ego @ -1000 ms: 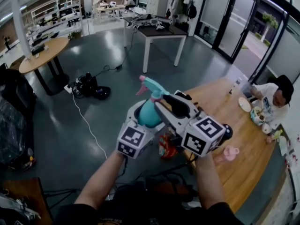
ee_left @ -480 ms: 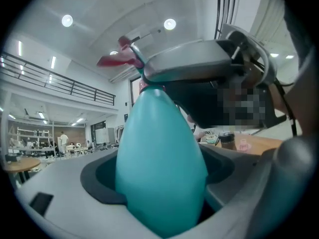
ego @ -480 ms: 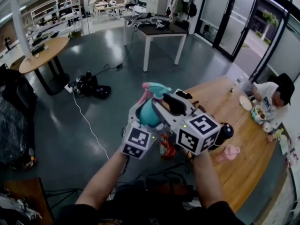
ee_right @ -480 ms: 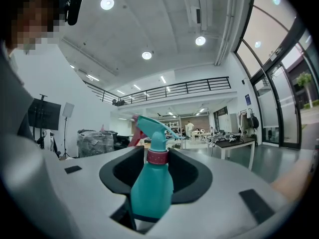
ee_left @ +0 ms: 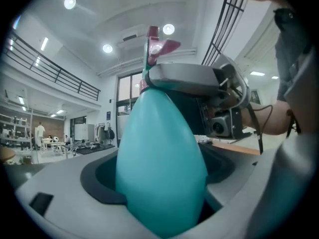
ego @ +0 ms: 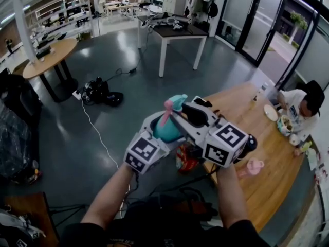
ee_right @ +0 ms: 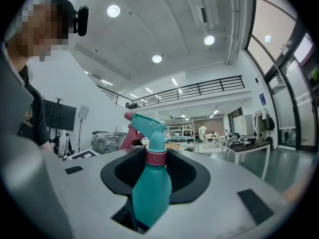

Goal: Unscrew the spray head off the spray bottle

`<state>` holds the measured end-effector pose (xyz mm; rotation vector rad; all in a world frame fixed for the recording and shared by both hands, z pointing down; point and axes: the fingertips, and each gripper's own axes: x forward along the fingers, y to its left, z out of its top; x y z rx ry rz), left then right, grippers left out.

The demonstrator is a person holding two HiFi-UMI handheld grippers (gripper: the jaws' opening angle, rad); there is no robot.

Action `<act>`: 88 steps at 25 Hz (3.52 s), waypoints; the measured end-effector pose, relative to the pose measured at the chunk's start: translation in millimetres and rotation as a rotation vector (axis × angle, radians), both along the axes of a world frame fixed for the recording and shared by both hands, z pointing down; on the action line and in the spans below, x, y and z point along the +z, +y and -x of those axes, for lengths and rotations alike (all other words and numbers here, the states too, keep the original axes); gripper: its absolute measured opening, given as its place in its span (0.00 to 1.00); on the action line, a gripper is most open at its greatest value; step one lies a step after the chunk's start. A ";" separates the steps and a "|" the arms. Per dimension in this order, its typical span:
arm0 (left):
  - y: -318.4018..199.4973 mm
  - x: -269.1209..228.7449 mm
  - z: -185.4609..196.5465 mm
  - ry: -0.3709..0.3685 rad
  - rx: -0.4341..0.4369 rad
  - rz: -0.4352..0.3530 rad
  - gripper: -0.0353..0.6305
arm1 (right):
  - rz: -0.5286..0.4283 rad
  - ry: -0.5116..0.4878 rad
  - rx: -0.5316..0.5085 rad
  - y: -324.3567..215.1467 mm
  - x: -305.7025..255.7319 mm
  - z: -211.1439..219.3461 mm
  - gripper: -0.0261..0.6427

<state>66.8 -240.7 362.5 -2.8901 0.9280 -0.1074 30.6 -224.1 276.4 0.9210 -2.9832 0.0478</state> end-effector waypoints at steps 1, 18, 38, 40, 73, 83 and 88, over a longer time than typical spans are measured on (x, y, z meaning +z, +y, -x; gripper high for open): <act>3.0 0.5 -0.5 0.000 0.023 0.005 0.72 | -0.003 -0.006 -0.020 2.2 0.4 -0.1 0.25; 18.5 14.1 -5.7 -0.053 0.129 0.050 0.72 | 0.001 -0.148 -0.133 11.5 -9.8 -15.5 0.24; -18.5 75.5 23.7 -0.192 -0.054 0.160 0.72 | -0.199 -0.173 0.138 -6.9 -67.6 -42.2 0.24; -21.3 74.9 28.5 -0.188 -0.069 0.161 0.72 | -0.211 -0.163 0.180 -10.1 -67.0 -47.1 0.24; -17.2 19.7 32.8 -0.084 -0.079 0.096 0.72 | -0.051 -0.109 0.420 -33.4 56.8 -83.9 0.24; -18.6 19.7 33.2 -0.079 -0.070 0.097 0.72 | -0.060 -0.088 0.438 -34.6 55.7 -81.0 0.24; -18.3 19.1 33.2 -0.077 -0.072 0.097 0.72 | -0.062 -0.082 0.436 -34.2 56.8 -80.0 0.24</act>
